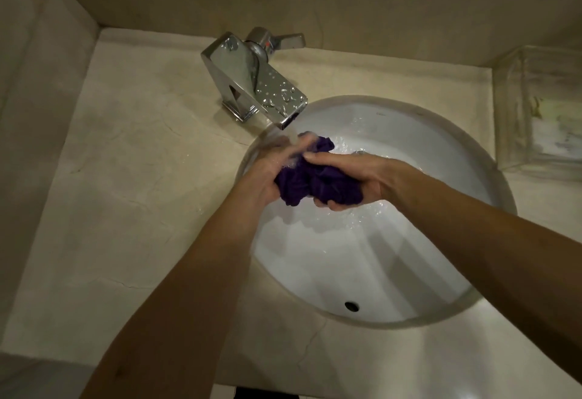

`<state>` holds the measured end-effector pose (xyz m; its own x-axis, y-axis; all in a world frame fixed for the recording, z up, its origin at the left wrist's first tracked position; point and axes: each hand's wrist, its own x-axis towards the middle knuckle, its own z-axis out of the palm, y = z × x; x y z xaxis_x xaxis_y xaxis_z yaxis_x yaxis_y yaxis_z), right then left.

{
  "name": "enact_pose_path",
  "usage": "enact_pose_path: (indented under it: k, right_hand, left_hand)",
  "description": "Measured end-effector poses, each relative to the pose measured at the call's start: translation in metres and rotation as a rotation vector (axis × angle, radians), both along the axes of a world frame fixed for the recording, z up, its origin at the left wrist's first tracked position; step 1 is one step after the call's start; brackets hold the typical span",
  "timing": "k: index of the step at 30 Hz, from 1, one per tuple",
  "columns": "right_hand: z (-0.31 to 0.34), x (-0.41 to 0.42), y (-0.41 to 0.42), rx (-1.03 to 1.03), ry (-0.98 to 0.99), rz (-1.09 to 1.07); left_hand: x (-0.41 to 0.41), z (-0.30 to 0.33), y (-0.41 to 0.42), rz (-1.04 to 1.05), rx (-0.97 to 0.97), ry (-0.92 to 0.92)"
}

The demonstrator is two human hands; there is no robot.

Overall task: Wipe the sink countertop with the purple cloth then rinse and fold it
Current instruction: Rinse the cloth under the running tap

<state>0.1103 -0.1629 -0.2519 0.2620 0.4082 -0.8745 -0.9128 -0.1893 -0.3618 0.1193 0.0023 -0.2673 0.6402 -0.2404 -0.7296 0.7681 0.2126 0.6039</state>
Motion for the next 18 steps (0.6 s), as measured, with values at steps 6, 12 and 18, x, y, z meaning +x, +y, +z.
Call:
enact_pose_path:
  k: [6,12,18]
  right_hand:
    - [-0.010,-0.008,0.024,-0.387,-0.409,0.339]
    - [-0.031,-0.020,0.047,-0.761,-0.597,0.489]
    - [-0.029,-0.025,0.027,-0.351,-0.560,0.042]
  left_hand:
    - [0.004,-0.015,-0.017,0.066,0.177,0.099]
    - [0.002,-0.030,-0.029,0.243,0.399,0.124]
    - [0.006,-0.019,-0.022,0.032,0.291,0.117]
